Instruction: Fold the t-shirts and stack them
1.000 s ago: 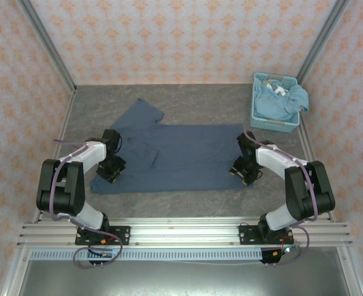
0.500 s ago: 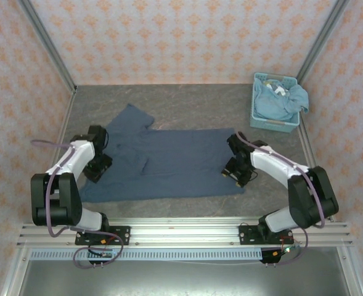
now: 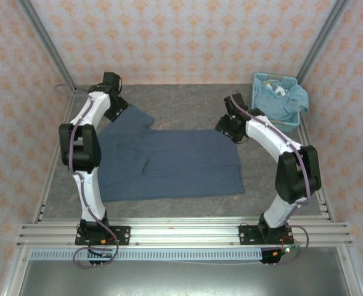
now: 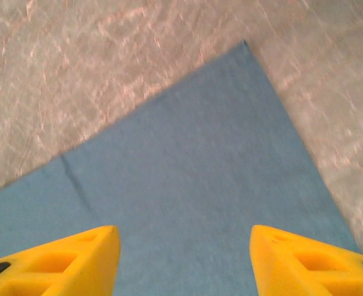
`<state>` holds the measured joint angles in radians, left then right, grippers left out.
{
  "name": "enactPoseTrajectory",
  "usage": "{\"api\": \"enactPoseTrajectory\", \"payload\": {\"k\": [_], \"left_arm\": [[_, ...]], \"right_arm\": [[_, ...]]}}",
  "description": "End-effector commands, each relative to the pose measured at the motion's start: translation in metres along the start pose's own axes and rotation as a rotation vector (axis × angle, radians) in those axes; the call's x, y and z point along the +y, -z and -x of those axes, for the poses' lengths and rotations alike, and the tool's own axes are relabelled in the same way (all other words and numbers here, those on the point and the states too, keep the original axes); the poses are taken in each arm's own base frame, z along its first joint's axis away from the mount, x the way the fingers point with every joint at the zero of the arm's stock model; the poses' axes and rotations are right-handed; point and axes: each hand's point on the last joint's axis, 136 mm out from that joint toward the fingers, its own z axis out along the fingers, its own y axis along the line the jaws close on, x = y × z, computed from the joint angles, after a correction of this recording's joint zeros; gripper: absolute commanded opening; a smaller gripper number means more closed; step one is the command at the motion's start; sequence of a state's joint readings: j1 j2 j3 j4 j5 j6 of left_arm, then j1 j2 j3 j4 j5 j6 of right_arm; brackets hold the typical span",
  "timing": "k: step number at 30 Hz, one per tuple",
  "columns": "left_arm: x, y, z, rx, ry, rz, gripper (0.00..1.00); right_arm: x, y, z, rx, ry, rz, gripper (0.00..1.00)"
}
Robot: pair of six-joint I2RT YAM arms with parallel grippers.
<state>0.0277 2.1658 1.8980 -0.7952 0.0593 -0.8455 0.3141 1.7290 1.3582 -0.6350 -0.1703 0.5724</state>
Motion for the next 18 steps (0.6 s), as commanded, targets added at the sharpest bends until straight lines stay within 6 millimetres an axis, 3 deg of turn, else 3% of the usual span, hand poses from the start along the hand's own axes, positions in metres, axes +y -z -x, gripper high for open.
{"api": "enactPoseTrajectory", "payload": {"k": [1,9,18], "left_arm": [[-0.022,-0.014,0.01,-0.009,-0.029,-0.011,0.52],[-0.057,-0.056,0.03,-0.042,0.03,-0.052,0.53],[-0.071,-0.086,0.021,-0.038,0.081,-0.073,0.52]], "right_arm": [[0.002,-0.01,0.024,-0.026,0.022,-0.023,0.58],[0.008,-0.02,0.035,-0.017,0.024,-0.025,0.58],[0.003,-0.022,0.033,-0.002,0.017,-0.034,0.58]]}}
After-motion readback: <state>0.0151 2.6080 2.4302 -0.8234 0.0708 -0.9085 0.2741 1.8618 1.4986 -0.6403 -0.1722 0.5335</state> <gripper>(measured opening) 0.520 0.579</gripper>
